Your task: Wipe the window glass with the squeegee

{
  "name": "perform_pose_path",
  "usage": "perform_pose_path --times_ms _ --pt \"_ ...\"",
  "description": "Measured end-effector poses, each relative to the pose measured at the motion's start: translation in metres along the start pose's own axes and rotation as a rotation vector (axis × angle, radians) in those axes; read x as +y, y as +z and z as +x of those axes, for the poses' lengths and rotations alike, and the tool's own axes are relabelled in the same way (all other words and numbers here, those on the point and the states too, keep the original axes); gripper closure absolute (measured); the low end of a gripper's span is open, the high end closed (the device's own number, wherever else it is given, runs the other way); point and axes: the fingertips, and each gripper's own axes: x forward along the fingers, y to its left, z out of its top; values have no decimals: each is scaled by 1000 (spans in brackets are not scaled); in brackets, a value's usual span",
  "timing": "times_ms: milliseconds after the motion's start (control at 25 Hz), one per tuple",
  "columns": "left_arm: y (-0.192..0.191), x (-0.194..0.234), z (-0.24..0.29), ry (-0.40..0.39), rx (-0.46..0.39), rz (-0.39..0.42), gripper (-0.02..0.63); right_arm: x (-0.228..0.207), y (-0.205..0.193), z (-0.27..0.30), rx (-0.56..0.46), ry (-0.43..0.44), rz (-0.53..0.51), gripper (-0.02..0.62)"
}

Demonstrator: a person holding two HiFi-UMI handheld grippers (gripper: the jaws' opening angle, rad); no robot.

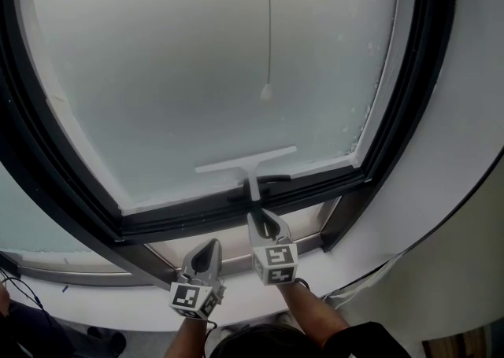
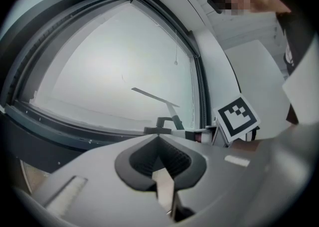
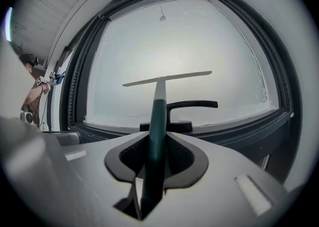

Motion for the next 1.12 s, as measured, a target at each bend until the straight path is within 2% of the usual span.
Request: perform_pose_path --times_ms 520,800,920,1000,1120 --pt "-6 4 -1 1 8 -33 607 -7 -24 -4 49 -20 -7 506" --pt "-5 1 -3 -10 12 -19 607 -7 -30 -5 67 -22 -3 506" --pt "-7 -1 -5 -9 46 19 607 -5 -17 -12 16 -36 -2 506" --pt "-6 -4 -4 -23 28 39 607 2 1 -20 -29 -33 -5 506" --pt "0 -2 -4 -31 -1 34 607 -1 6 -22 -21 -51 -56 506"
